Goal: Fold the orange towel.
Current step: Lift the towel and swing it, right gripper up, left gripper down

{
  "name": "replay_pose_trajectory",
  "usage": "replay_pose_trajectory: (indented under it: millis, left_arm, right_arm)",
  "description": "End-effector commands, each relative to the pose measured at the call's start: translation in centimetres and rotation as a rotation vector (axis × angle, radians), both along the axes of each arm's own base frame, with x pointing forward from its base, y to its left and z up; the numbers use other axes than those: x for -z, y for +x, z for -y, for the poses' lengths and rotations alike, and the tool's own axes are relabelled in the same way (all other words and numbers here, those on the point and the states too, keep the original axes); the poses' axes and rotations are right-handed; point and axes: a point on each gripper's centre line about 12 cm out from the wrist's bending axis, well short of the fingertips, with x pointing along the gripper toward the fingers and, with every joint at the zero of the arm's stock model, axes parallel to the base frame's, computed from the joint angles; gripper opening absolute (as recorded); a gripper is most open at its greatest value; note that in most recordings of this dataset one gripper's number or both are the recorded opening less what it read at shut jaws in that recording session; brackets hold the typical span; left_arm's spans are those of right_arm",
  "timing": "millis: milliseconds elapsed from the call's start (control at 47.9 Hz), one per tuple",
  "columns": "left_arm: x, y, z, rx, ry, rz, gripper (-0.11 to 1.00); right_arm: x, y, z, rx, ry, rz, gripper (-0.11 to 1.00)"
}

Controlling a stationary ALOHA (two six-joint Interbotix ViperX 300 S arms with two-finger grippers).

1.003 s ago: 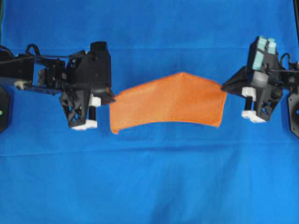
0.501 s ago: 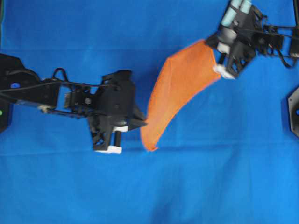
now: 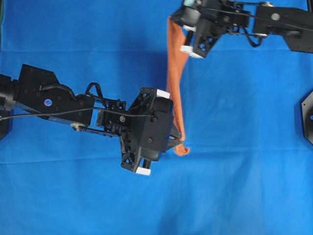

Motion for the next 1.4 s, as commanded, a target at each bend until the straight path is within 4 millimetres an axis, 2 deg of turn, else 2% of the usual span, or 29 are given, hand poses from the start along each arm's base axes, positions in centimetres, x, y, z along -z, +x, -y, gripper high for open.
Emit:
replay_pose_trajectory:
  millis: [0, 230, 334, 543, 710, 856, 1065, 1170, 1378]
  left_arm:
    - [-1.8, 0.3, 1.5, 0.031, -0.009, 0.056, 0.02]
    - [-1.7, 0.9, 1.9, 0.040, -0.010, 0.087, 0.02]
    - [-1.8, 1.9, 2.0, 0.048, 0.000, 0.123, 0.02]
    - [-1.0, 5.2, 2.7, 0.084, 0.049, 0.173, 0.02]
    - [-0.2, 8.0, 2.9, 0.092, 0.068, 0.191, 0.02]
    - [0.2, 8.9, 3.1, 0.087, 0.060, 0.190, 0.02]
    - [1.7, 7.0, 3.0, 0.008, -0.060, 0.113, 0.02]
    - [3.6, 4.8, 3.2, -0.001, -0.081, 0.061, 0.02]
    - [5.8, 0.7, 3.2, -0.071, -0.192, 0.024, 0.02]
  right_arm:
    - [-2.0, 0.7, 0.6, -0.002, -0.034, 0.046, 0.03]
    - [-1.9, 0.4, 1.2, 0.013, -0.036, 0.044, 0.03]
    - [-1.7, -0.1, 1.4, 0.024, -0.033, 0.032, 0.03]
    - [-1.1, -3.6, 2.1, 0.089, -0.011, 0.014, 0.03]
    - [-0.8, -6.2, 1.4, 0.111, 0.001, 0.012, 0.03]
    - [-0.5, -7.4, 0.8, 0.123, 0.017, 0.012, 0.03]
    - [0.5, -6.5, 0.7, 0.107, 0.030, -0.005, 0.03]
    - [1.4, -5.0, 1.0, 0.082, 0.033, -0.013, 0.03]
    - [3.2, -1.2, 1.8, 0.020, 0.035, 0.004, 0.03]
